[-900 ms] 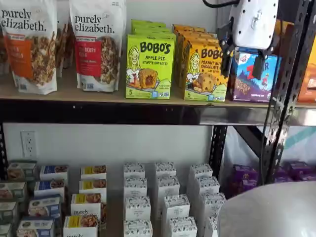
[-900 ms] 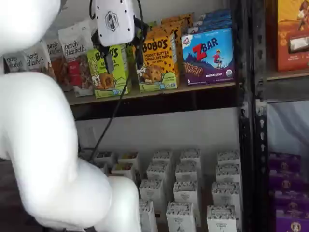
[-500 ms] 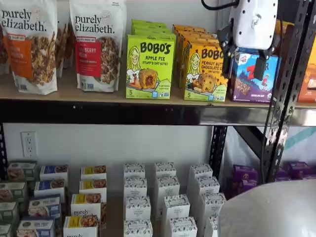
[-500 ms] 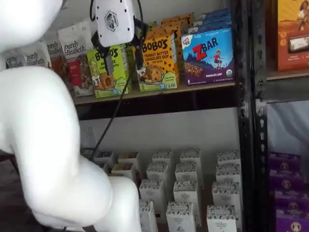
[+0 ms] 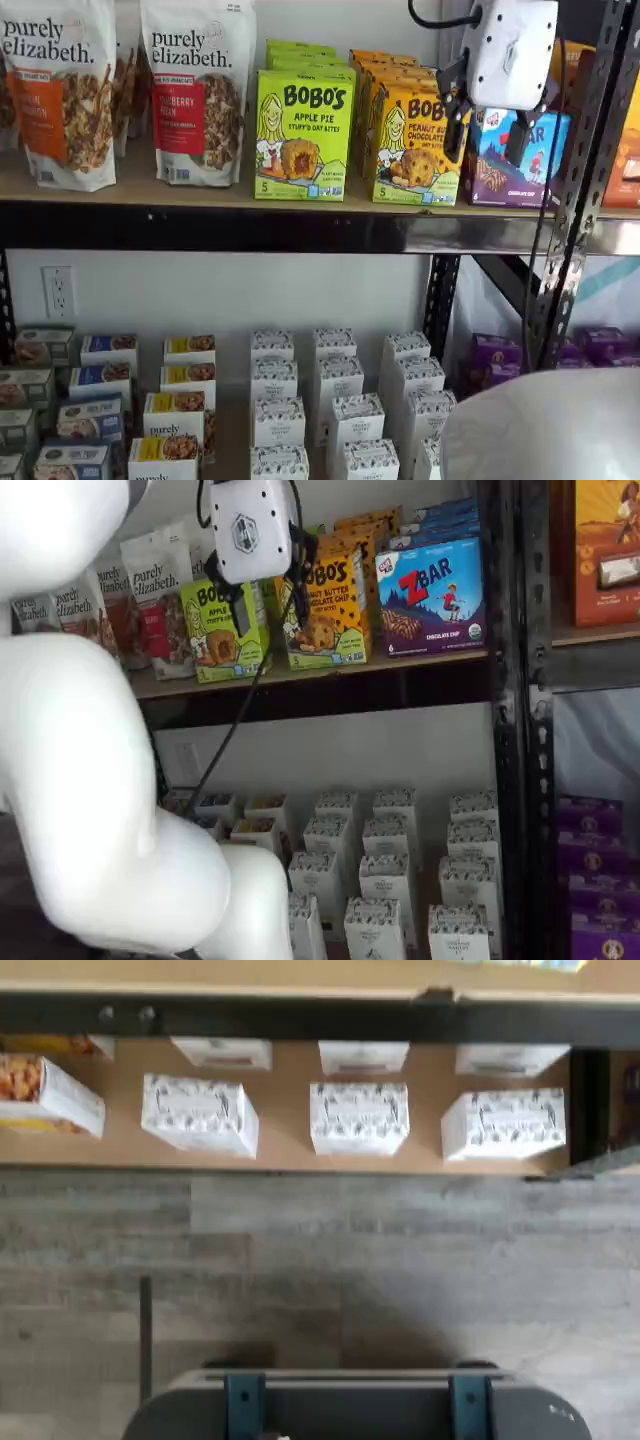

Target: Pick up the orange box on the top shelf, the fifth box from the left

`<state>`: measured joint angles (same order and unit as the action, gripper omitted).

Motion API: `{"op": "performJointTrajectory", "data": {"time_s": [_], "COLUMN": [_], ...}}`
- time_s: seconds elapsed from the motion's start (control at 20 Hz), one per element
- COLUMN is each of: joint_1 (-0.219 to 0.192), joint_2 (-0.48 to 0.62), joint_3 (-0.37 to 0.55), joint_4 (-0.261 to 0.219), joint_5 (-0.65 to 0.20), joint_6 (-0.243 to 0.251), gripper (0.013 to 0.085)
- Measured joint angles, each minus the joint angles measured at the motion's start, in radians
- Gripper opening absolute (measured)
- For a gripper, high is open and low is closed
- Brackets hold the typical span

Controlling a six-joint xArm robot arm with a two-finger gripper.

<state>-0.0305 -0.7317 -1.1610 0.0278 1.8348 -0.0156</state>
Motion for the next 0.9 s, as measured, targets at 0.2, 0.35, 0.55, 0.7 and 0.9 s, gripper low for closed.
{"op": "performJointTrajectory", "data": {"time_s": [0.2, 0.35, 0.55, 0.7, 0.9], "joint_1": [-0.005, 0.005, 0.0, -0.008, -0.021], "joint_2": [0.019, 0.035, 0.075, 0.1, 0.117], "joint_3": [0.007, 0.008, -0.012, -0.024, -0.021], "joint_4": [-0.012, -0.037, -0.04, -0.033, -0.016], "joint_5": [-0.081, -0.136, -0.168, -0.194, -0.252], "joint_6": [-0.008, -0.002, -0.006, -0.013, -0.024], "gripper": [0.085, 0.085, 0.085, 0.085, 0.085]}}
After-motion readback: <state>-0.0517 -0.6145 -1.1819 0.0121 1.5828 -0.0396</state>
